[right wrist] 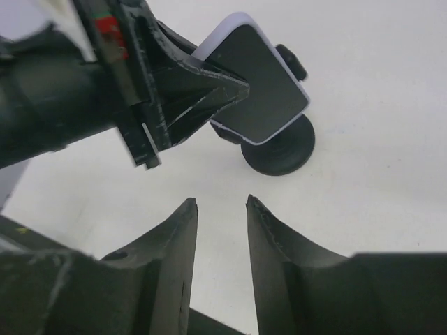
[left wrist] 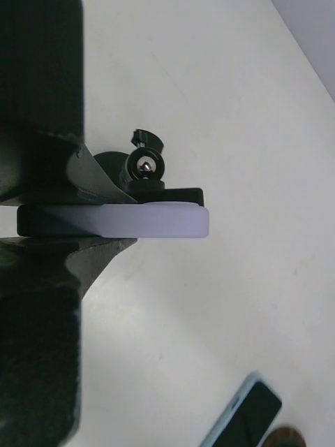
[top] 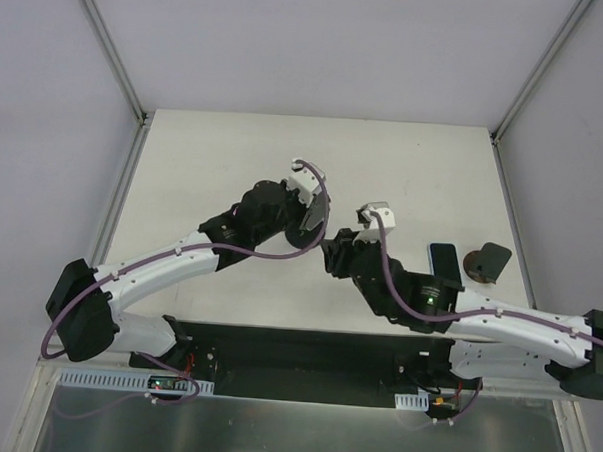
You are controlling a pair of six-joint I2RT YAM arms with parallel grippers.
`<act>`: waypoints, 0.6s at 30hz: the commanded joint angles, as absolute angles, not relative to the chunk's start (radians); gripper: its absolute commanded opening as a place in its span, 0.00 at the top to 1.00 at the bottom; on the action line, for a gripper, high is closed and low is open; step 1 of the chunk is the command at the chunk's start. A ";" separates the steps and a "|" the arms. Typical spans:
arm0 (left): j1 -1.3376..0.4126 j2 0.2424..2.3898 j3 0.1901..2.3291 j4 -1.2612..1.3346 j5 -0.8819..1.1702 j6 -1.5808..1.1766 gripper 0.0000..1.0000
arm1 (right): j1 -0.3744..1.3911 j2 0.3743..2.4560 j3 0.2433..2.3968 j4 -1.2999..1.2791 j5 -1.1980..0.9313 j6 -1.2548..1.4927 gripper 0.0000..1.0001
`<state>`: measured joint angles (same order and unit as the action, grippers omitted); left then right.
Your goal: Place the phone on the phone stand
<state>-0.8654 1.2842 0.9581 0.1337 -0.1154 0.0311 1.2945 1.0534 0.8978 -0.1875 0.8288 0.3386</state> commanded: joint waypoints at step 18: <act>-0.766 1.026 1.023 -0.179 0.520 0.181 1.00 | 0.720 0.925 0.807 -0.025 -0.505 -0.297 0.16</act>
<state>-0.7830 1.1069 0.9714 -0.1680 0.2188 0.1253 0.7845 0.9005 0.8520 -0.1547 -0.1204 -0.1127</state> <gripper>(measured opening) 0.126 0.819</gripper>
